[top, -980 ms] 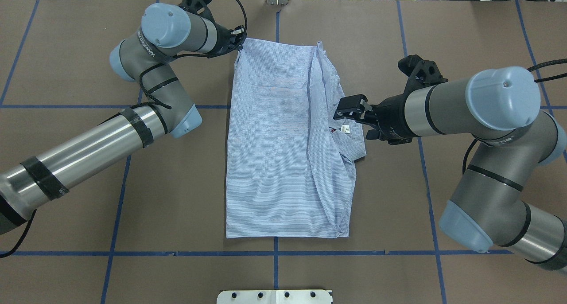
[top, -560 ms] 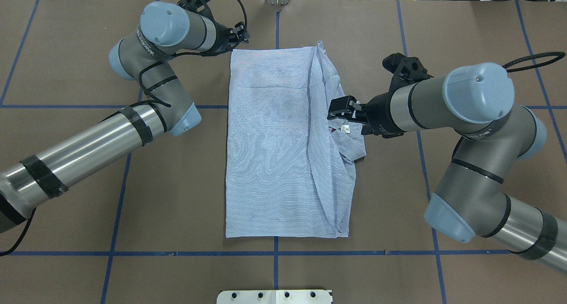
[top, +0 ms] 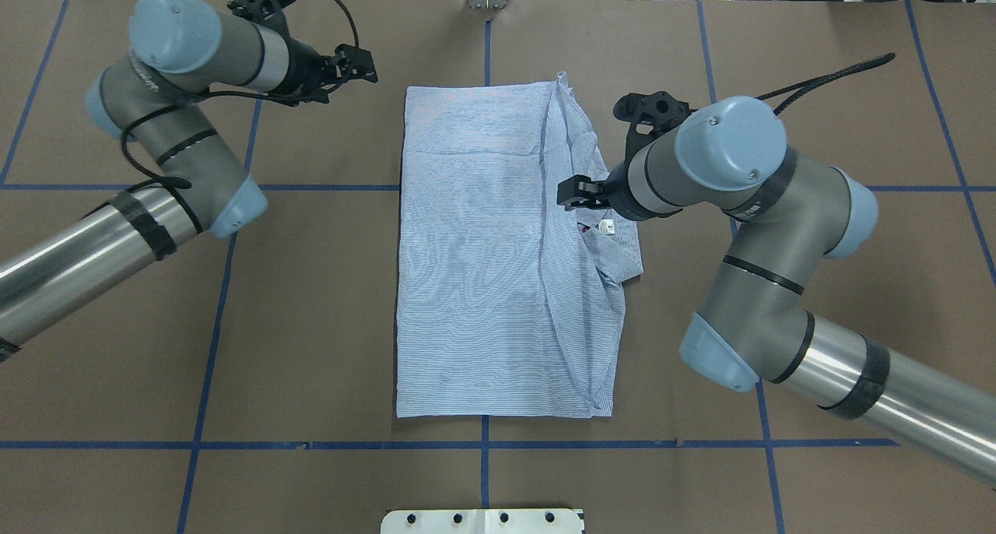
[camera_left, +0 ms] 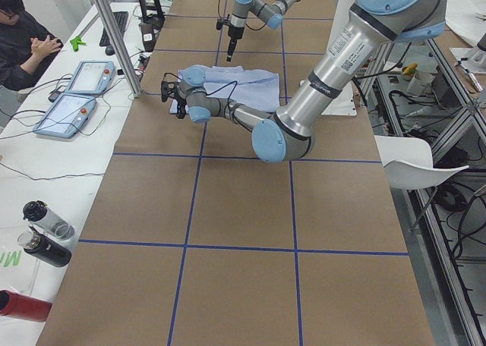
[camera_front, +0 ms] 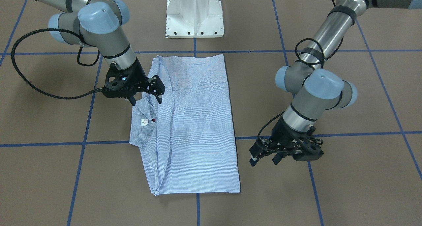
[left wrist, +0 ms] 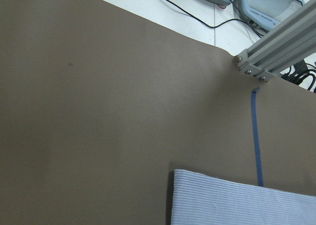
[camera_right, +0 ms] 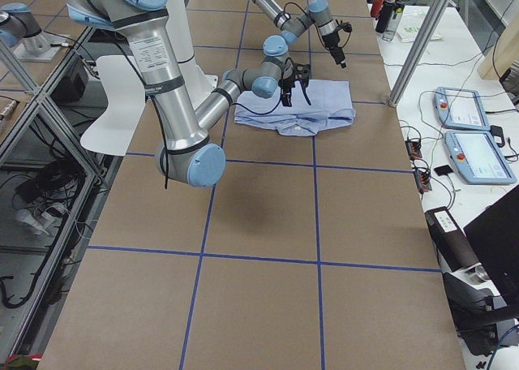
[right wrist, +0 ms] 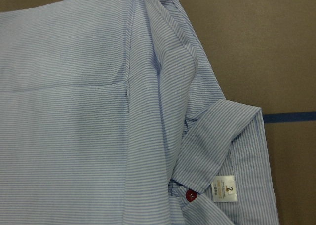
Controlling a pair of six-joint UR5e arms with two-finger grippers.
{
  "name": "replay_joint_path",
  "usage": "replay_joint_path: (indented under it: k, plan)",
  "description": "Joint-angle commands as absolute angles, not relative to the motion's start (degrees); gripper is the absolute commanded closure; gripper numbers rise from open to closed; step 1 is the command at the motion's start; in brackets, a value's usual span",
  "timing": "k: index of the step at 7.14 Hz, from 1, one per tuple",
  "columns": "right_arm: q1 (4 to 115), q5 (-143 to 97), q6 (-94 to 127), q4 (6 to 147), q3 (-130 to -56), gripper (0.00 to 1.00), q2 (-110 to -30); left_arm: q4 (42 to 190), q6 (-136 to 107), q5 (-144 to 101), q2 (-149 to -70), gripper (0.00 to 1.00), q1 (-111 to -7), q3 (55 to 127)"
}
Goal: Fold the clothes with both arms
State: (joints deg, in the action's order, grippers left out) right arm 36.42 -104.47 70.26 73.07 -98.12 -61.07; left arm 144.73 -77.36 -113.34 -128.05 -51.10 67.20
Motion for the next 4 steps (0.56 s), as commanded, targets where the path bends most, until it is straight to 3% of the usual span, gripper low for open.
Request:
replay_joint_path:
  k: [1, 4]
  plan:
    - [33.4, -100.5, 66.5, 74.0, -88.2, 0.0, -54.4, 144.6, -74.4, -121.3, -119.9, 0.0, -55.2, 76.2]
    - [29.7, -95.6, 59.2, 82.5, -86.0, 0.0, -51.2, 144.7, -74.4, -123.1, -117.2, 0.0, -55.7, 79.5]
